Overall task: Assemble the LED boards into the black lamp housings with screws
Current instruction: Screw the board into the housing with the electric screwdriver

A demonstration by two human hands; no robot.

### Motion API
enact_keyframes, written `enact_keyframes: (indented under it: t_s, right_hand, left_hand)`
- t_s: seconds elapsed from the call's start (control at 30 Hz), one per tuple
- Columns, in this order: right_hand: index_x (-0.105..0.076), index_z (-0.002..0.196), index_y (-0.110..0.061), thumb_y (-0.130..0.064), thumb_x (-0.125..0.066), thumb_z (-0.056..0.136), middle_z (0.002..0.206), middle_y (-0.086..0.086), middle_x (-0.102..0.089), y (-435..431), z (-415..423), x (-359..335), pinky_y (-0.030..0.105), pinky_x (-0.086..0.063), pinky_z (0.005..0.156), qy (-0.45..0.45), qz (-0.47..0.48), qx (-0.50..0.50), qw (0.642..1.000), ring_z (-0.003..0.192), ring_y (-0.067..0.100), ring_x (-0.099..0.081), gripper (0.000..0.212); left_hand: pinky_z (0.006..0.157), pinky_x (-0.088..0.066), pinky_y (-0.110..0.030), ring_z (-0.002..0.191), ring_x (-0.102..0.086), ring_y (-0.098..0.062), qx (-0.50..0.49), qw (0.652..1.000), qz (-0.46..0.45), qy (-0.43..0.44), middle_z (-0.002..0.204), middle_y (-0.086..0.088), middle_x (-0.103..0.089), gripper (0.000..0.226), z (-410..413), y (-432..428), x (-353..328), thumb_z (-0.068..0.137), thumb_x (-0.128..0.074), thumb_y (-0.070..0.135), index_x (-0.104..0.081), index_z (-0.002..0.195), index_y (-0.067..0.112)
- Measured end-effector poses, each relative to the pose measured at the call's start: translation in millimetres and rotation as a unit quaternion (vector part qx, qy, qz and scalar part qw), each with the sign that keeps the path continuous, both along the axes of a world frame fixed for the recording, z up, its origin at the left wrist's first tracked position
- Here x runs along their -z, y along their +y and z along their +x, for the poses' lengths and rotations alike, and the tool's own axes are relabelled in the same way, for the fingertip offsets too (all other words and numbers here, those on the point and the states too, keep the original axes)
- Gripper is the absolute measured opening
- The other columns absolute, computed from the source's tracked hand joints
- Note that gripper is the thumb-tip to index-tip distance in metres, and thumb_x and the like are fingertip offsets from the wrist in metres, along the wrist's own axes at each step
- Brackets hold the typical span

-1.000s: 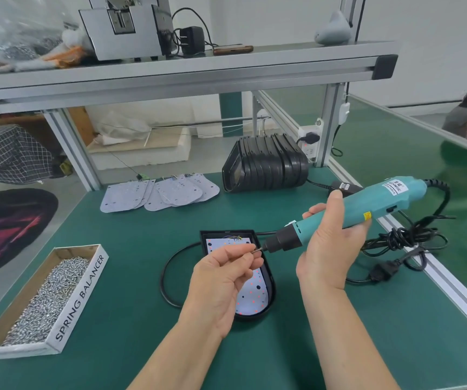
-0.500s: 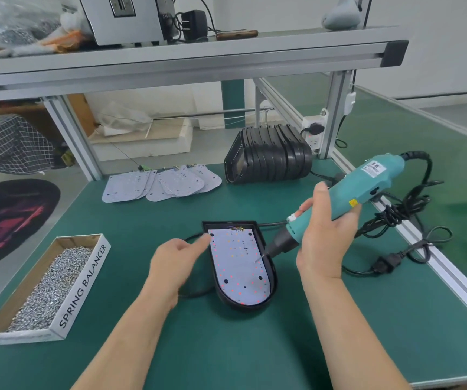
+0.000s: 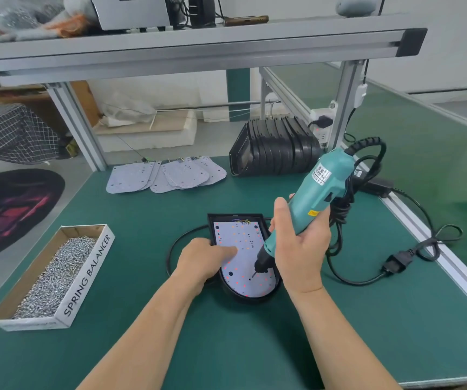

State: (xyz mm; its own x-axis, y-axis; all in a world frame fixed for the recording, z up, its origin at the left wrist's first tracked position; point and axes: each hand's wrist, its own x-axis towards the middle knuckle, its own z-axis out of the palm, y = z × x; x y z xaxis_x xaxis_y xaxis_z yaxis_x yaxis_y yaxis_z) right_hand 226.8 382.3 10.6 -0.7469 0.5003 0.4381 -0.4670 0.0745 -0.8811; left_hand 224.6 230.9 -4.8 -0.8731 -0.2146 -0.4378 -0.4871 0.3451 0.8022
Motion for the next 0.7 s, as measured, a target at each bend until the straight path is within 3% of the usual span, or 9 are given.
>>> enact_keyframes:
  t_s: [0.23, 0.37, 0.47, 0.53, 0.6, 0.7]
  right_hand:
    - [-0.053, 0.096, -0.028, -0.044, -0.067, 0.083, 0.072, 0.008, -0.067, -2.0, 1.6, 0.1, 0.031, -0.053, 0.064, 0.015, 0.017, -0.008, 1.0, 0.062, 0.024, -0.065, 0.025]
    - [-0.052, 0.094, -0.027, -0.043, -0.067, 0.084, 0.067, 0.006, -0.065, -3.1, 1.8, 3.0, 0.02, -0.048, 0.06, 0.028, 0.032, -0.009, 0.999, 0.059, 0.022, -0.063, 0.024]
    - [-0.052, 0.094, -0.027, -0.043, -0.067, 0.085, 0.065, 0.003, -0.063, -3.9, 0.3, 4.0, 0.023, -0.049, 0.059, 0.033, 0.04, -0.01, 0.999, 0.058, 0.023, -0.062, 0.024]
    - [-0.052, 0.094, -0.024, -0.042, -0.067, 0.085, 0.064, 0.006, -0.061, -5.7, -0.2, 4.2, 0.033, -0.051, 0.058, 0.031, 0.036, -0.017, 0.999, 0.057, 0.027, -0.06, 0.026]
    - [-0.051, 0.093, -0.018, -0.04, -0.067, 0.086, 0.063, 0.013, -0.057, -8.1, -1.7, 4.3, 0.044, -0.05, 0.056, 0.027, 0.025, -0.026, 0.999, 0.056, 0.035, -0.058, 0.029]
    - [-0.05, 0.088, -0.015, -0.042, -0.065, 0.083, 0.064, 0.018, -0.056, -9.6, -7.1, 4.3, 0.048, -0.05, 0.057, 0.001, 0.017, -0.023, 1.0, 0.057, 0.037, -0.056, 0.032]
  left_hand:
    - [0.1, -0.052, -0.051, 0.11, -0.069, -0.034, 0.005, 1.0, -0.011, -0.001, 0.115, -0.016, -0.073, 0.071, 2.9, 1.8, -4.1, 0.056, -0.069, 0.04, -0.069, 0.114, -0.002]
    - [0.094, -0.054, -0.046, 0.091, -0.071, -0.028, 0.002, 1.0, -0.015, -0.001, 0.115, -0.016, -0.073, 0.07, 1.8, 1.9, -2.9, 0.056, -0.068, 0.039, -0.069, 0.113, -0.002]
    - [0.084, -0.053, -0.039, 0.081, -0.061, -0.02, -0.002, 1.0, -0.01, 0.0, 0.115, -0.017, -0.072, 0.071, 0.7, 2.1, -2.3, 0.056, -0.067, 0.039, -0.069, 0.113, -0.003]
    - [0.077, -0.049, -0.035, 0.079, -0.058, -0.019, -0.003, 1.0, -0.007, -0.001, 0.115, -0.017, -0.072, 0.071, 0.9, 1.8, -1.2, 0.056, -0.067, 0.039, -0.068, 0.112, -0.005]
    - [0.074, -0.045, -0.033, 0.077, -0.058, -0.019, -0.001, 1.0, -0.007, -0.002, 0.113, -0.017, -0.073, 0.069, 0.9, 1.4, 0.3, 0.057, -0.067, 0.039, -0.069, 0.11, -0.005]
    - [0.073, -0.048, -0.034, 0.076, -0.062, -0.023, -0.004, 1.0, -0.016, 0.001, 0.109, -0.015, -0.074, 0.065, -0.2, 2.0, 1.9, 0.056, -0.067, 0.039, -0.071, 0.107, -0.002]
